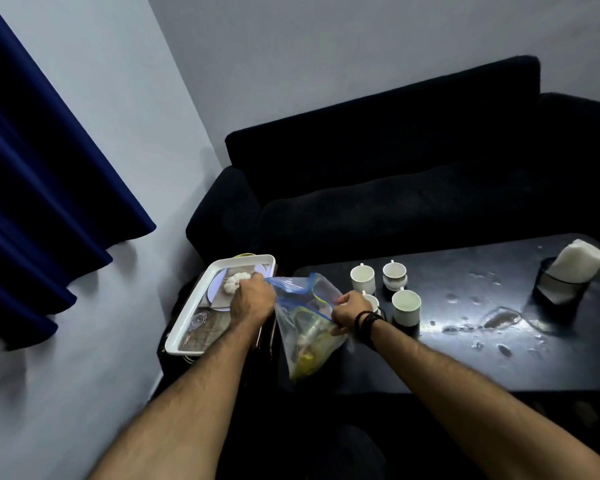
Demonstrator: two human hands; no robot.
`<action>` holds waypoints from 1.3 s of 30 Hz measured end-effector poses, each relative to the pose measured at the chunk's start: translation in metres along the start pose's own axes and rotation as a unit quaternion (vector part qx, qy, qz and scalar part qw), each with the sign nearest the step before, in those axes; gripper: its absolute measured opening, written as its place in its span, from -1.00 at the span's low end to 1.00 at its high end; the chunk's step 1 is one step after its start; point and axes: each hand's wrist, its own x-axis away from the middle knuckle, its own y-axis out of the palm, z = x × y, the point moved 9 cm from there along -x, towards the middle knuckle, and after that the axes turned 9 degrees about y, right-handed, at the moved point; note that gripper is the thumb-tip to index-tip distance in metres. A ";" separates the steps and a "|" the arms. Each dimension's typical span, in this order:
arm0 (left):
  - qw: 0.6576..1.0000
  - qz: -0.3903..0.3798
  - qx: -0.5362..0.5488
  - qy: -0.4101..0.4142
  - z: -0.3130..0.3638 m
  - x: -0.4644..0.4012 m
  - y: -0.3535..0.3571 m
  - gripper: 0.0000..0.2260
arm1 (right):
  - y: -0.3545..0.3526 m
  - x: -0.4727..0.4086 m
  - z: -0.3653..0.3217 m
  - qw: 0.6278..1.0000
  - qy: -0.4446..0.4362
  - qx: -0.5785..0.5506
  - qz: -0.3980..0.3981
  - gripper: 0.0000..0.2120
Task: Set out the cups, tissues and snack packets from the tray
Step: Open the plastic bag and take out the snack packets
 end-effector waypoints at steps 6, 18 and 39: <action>0.998 -0.023 0.017 0.059 0.019 0.004 0.009 -0.77 | -0.017 0.014 -0.021 0.970 -0.101 0.215 0.057 -0.59; 0.984 0.070 -0.077 0.144 0.060 0.004 -0.008 -0.74 | -0.050 0.030 -0.055 0.916 -0.183 0.267 0.235 -0.69; 0.978 0.011 0.184 0.097 0.045 0.012 0.034 -0.52 | 0.039 0.004 -0.026 0.776 -0.225 0.586 -0.062 -0.16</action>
